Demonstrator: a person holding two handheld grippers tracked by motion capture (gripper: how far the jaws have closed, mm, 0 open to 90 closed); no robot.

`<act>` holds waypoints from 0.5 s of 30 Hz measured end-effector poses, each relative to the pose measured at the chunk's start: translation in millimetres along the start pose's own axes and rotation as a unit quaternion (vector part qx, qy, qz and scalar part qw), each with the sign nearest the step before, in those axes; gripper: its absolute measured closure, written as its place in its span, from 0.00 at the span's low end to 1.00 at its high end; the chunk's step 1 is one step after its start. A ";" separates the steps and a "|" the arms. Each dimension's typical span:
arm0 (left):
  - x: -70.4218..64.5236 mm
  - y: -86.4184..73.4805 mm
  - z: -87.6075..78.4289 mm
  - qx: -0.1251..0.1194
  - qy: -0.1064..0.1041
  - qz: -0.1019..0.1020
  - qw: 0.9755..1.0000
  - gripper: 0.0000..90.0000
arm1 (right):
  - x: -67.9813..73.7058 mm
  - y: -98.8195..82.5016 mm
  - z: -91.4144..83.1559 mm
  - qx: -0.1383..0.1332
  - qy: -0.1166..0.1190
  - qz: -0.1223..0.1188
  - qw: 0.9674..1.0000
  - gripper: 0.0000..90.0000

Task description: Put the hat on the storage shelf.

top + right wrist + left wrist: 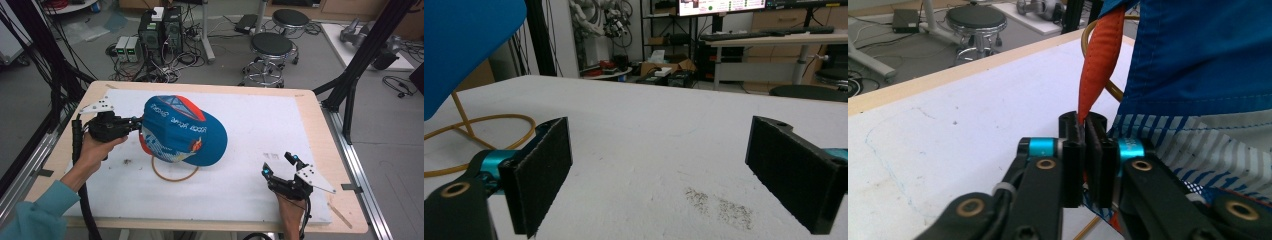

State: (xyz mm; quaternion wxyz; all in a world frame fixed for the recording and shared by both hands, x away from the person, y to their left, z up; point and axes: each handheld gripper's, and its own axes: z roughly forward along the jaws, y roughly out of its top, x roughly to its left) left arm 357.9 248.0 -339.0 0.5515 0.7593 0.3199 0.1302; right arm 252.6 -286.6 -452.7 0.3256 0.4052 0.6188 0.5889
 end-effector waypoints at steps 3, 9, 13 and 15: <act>0.8 -0.2 -0.8 -0.003 0.002 -0.004 1.000 0.86 | -0.2 0.0 0.0 -0.001 -0.001 0.001 1.000 0.12; 5.2 -1.7 -4.3 -0.009 0.014 -0.012 1.000 0.59 | -0.6 -0.5 -1.0 -0.006 0.002 0.002 1.000 0.12; 9.5 -2.6 -8.9 -0.029 0.013 -0.009 0.999 0.39 | -1.5 -0.5 -1.5 -0.007 0.004 0.007 1.000 0.12; 8.1 -2.1 -10.0 -0.036 0.018 -0.001 0.999 0.35 | -1.3 -0.7 -1.9 -0.010 0.005 0.006 1.000 0.12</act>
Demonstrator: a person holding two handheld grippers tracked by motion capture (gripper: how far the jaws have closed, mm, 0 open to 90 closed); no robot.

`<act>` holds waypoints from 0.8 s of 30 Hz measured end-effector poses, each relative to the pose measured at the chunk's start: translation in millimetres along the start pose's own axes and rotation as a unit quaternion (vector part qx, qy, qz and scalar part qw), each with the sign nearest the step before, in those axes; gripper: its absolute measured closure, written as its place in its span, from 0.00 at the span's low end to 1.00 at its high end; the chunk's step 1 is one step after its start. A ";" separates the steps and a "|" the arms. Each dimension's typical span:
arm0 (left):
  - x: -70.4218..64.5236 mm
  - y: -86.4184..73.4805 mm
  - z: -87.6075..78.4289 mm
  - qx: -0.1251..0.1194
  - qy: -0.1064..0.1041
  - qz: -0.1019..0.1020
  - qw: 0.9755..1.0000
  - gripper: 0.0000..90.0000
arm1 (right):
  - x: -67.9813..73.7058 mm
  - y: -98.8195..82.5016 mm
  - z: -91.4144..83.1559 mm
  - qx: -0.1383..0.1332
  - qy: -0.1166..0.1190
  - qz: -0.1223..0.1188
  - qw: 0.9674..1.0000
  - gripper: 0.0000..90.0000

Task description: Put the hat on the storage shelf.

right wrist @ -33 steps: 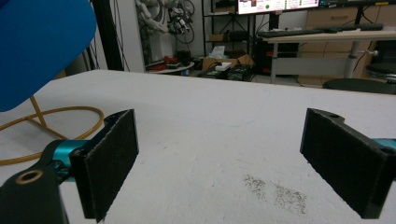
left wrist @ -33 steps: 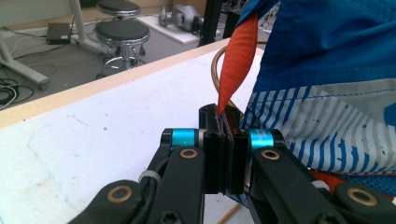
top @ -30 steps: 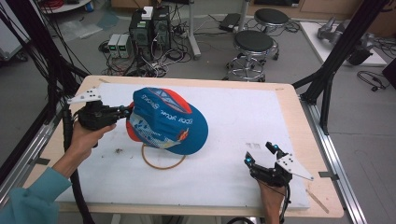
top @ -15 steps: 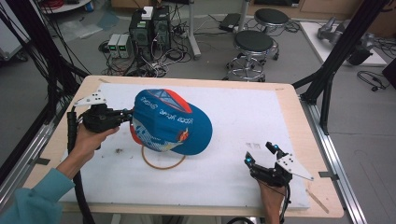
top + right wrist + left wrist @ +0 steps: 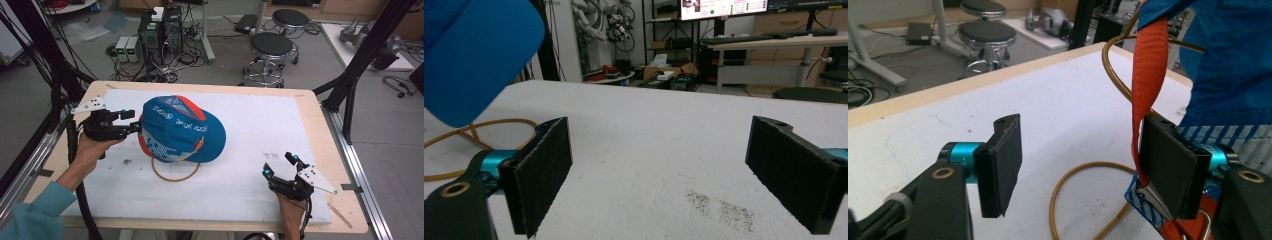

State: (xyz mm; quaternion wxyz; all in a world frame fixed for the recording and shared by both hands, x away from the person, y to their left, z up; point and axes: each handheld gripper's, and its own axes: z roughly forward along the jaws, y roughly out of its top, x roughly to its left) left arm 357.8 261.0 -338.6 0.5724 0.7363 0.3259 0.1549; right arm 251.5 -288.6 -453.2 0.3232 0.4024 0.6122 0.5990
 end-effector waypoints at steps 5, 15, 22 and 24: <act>-3.1 0.6 -1.2 -0.011 0.005 0.017 1.000 0.31 | -0.1 -0.1 -0.3 -0.002 0.001 -0.003 1.000 0.12; -5.8 -5.8 -19.7 -0.052 -0.002 0.033 0.998 0.24 | 0.4 0.1 0.0 0.001 0.001 -0.001 1.000 0.12; -5.1 -20.8 -32.7 -0.065 0.003 0.053 0.996 0.19 | 0.1 0.2 0.7 0.002 -0.001 -0.006 1.000 0.12; -5.9 -27.2 -37.8 -0.074 0.006 0.066 0.995 0.19 | 1.1 0.2 0.5 0.004 0.000 -0.003 1.000 0.12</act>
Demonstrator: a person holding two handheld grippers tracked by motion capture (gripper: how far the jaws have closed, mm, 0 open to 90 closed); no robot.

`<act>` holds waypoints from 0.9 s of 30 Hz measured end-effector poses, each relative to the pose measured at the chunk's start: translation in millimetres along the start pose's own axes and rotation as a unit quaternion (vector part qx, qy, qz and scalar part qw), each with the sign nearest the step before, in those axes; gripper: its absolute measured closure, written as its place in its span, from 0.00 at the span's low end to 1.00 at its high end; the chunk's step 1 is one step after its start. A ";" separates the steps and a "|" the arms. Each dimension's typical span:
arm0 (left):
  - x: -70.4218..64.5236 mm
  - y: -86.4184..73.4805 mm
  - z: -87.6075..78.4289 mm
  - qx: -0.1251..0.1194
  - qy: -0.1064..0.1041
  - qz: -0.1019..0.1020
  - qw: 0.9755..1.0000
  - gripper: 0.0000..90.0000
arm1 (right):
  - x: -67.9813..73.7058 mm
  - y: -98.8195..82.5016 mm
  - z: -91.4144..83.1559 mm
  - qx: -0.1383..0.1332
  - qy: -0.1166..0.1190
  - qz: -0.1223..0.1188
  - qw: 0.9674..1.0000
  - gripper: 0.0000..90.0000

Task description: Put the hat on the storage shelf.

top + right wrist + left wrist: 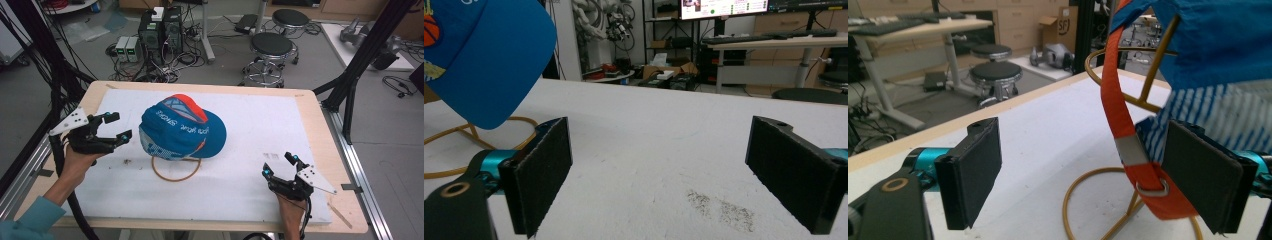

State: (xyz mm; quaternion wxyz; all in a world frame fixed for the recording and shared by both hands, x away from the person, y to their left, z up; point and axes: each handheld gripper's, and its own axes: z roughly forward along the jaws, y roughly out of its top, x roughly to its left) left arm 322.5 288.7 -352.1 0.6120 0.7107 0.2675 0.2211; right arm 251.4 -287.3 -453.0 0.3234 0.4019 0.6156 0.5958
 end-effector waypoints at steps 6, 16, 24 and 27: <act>-8.4 -23.5 -15.8 -0.018 0.014 0.015 1.000 0.19 | 0.2 0.1 0.5 0.001 -0.001 -0.009 1.000 0.12; -22.6 -70.3 -30.2 -0.029 0.050 0.014 0.998 0.19 | 1.4 0.0 0.2 0.000 -0.002 -0.010 1.000 0.12; -26.2 -92.7 -37.4 -0.032 0.065 0.006 0.997 0.19 | 1.1 -0.2 0.0 -0.004 -0.003 -0.013 1.000 0.12; -26.7 -99.7 -39.8 -0.033 0.076 0.004 0.997 0.19 | 1.2 -0.3 -0.2 -0.004 -0.002 -0.013 1.000 0.12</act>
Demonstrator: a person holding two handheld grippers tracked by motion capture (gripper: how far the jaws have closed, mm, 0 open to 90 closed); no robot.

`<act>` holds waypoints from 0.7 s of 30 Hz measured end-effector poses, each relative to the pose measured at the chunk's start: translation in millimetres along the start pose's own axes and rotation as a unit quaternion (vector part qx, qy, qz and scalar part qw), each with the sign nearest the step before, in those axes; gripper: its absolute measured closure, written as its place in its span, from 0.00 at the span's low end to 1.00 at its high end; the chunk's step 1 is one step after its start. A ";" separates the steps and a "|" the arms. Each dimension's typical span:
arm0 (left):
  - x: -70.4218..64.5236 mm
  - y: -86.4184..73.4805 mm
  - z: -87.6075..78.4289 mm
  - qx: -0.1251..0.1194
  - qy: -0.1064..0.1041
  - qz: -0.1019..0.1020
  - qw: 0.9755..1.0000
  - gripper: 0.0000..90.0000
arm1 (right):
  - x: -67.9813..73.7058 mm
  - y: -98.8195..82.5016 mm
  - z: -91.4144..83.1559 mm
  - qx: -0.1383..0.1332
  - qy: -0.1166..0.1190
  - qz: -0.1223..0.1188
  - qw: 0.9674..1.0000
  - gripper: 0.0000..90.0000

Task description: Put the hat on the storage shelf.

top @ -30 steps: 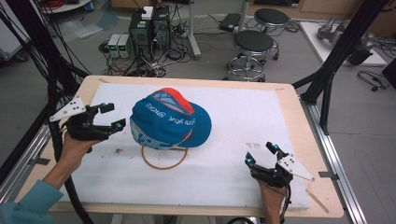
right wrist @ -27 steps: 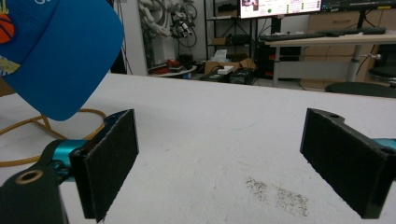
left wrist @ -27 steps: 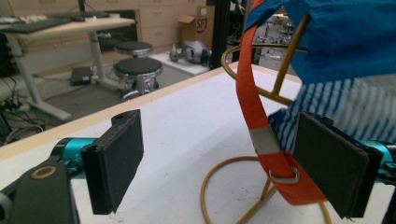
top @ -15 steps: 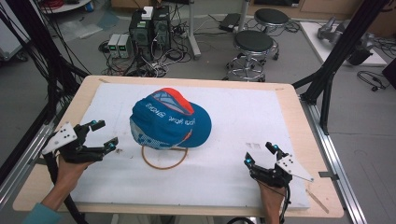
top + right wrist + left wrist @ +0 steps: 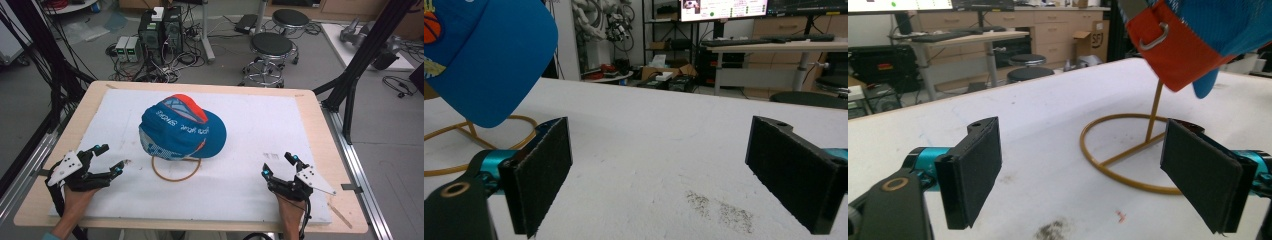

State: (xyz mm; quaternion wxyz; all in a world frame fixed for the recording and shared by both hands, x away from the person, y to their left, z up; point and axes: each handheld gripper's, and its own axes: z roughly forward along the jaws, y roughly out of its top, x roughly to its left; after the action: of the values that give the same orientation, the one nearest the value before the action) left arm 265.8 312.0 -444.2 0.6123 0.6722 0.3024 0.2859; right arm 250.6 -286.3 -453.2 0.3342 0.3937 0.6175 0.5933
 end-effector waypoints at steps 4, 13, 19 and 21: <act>-1.3 -7.5 -3.3 -0.002 0.009 0.001 1.000 0.19 | 0.2 -0.1 -0.4 -0.001 0.001 -0.001 1.000 0.12; -1.8 -8.3 -3.7 -0.004 0.015 0.002 1.000 0.19 | -0.6 -0.2 -0.8 -0.002 0.002 0.007 1.000 0.12; -1.4 -9.6 -6.2 -0.018 0.020 -0.003 1.000 0.19 | 0.3 -0.4 -1.2 -0.003 0.002 0.002 1.000 0.12; -1.2 -9.8 -6.5 -0.019 0.022 -0.006 1.000 0.19 | 0.2 -0.5 -1.4 -0.005 0.001 0.003 1.000 0.12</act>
State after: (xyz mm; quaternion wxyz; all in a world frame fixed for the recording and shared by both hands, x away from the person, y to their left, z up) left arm 259.6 316.0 -453.3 0.6200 0.6523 0.3141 0.3025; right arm 249.3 -286.8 -453.6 0.3339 0.3930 0.6140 0.5975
